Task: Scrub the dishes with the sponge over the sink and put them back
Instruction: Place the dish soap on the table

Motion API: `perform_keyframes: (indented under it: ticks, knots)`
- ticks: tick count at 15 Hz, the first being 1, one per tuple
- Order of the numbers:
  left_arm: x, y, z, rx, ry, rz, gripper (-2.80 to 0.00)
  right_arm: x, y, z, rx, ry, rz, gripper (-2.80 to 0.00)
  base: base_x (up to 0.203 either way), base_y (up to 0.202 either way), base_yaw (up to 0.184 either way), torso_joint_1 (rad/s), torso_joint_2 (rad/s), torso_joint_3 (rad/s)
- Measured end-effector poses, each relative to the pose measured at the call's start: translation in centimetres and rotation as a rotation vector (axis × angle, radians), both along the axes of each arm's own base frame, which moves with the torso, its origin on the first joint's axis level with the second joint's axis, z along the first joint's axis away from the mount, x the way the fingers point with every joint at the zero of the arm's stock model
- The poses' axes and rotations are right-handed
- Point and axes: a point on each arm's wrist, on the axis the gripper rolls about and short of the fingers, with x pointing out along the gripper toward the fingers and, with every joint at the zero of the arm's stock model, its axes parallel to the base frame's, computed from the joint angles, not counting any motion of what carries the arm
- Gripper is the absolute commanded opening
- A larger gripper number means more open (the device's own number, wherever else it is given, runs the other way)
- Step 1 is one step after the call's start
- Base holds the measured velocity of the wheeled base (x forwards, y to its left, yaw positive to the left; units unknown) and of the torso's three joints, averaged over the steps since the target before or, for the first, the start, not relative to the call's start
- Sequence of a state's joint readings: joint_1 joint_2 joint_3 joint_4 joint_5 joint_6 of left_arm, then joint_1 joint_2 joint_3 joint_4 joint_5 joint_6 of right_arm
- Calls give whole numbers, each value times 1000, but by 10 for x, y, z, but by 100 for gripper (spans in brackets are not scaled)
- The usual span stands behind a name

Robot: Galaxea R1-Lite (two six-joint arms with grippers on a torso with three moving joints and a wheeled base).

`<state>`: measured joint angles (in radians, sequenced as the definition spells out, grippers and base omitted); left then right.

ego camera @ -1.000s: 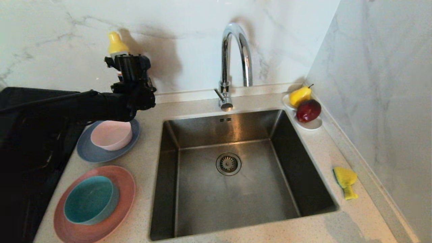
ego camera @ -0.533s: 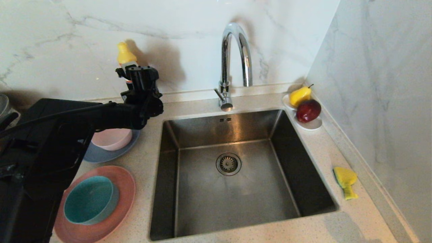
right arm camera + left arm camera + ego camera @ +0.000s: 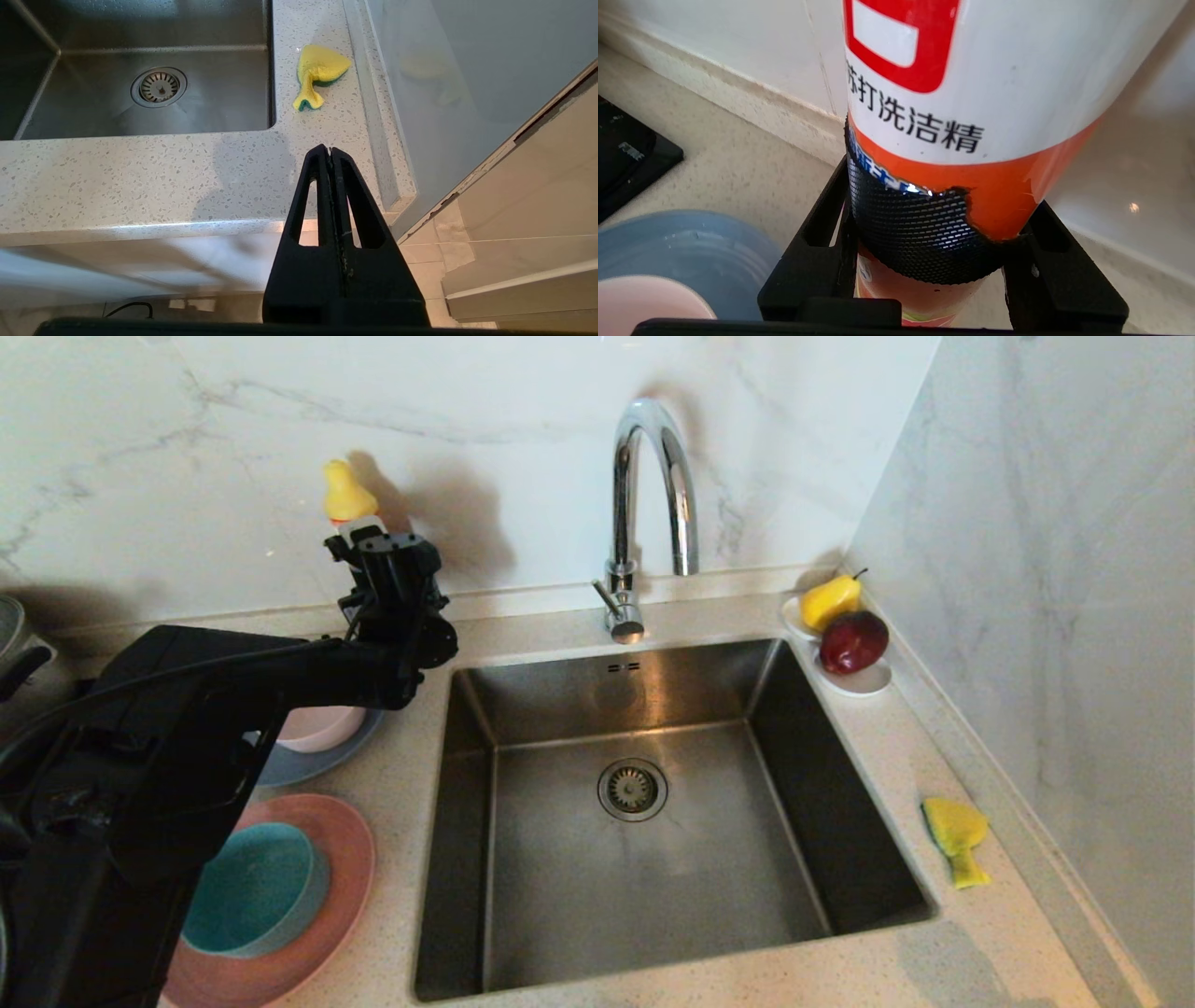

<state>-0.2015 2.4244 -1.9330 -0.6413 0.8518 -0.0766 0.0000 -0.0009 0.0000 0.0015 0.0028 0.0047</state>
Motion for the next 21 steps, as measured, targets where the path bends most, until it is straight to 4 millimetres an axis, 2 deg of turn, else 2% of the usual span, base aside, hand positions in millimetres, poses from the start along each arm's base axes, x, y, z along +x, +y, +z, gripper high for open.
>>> perform_keyframes:
  ticks: [3,12,17,18,21]
  knots:
    - [2,1,-2,1,-37,20,-280,0,0,0,0,0,0,-280,0,0,0,0,0,0]
    - [12,5,-25,4,-42,45,-280,0,0,0,0,0,0,-280,0,0,0,0,0,0]
    - [13,7,-29,10,-32,49,-280,0,0,0,0,0,0,-280,0,0,0,0,0,0]
    - [13,7,-29,14,-27,50,0,0,0,0,0,0,0,-280,0,0,0,0,0,0]
    - [13,6,-31,19,-12,48,0,0,0,0,0,0,0,-280,0,0,0,0,0,0]
